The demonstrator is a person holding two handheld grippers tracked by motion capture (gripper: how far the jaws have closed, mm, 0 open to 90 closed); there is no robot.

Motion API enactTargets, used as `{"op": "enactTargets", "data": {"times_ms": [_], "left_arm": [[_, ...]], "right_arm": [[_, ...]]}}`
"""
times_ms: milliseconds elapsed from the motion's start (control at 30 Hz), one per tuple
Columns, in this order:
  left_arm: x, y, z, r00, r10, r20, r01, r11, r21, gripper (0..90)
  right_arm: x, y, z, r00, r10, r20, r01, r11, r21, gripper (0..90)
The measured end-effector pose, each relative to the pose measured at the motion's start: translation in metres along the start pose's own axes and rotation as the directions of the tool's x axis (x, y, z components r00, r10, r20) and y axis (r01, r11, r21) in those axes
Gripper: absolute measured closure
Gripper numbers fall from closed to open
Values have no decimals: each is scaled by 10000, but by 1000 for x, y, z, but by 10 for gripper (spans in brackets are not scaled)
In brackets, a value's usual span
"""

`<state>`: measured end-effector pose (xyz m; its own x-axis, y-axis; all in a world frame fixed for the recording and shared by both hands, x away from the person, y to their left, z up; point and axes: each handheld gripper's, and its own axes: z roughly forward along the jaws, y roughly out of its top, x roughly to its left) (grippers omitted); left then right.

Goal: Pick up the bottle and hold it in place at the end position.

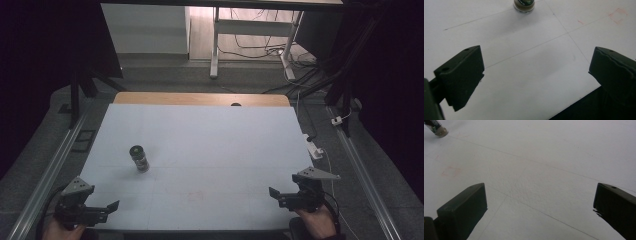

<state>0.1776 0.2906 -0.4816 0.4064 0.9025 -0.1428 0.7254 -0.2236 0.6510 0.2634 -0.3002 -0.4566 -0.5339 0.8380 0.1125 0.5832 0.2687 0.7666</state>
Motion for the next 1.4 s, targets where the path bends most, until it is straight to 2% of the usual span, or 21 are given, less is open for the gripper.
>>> {"op": "enactTargets", "data": {"times_ms": [100,367,533,800,1000,1200,1400], "left_arm": [[1,0,-1,9999,-135,52,135,9999,-72,0],[1,1,1,10000,-86,-7,86,10000,50,0],[1,1,1,9999,-125,66,124,9999,101,0],[2,2,2,9998,-75,160,71,9997,218,0],[0,2,3,10000,-34,28,33,9996,294,0],[0,4,3,9997,-57,252,55,9999,88,0],[-1,6,3,9998,65,199,-64,10000,-42,0]], "right_arm": [[1,0,0,9999,-147,-53,147,9999,-7,0],[2,0,0,9997,-223,-102,223,9997,28,0],[3,0,0,9997,-258,22,258,9997,-9,0],[2,0,0,9997,-215,-65,215,9998,29,0],[3,0,1,9996,-289,-50,290,9996,64,0],[3,0,1,9994,-336,-16,336,9994,126,0],[3,0,1,9997,-260,-48,260,9996,144,0]]}}
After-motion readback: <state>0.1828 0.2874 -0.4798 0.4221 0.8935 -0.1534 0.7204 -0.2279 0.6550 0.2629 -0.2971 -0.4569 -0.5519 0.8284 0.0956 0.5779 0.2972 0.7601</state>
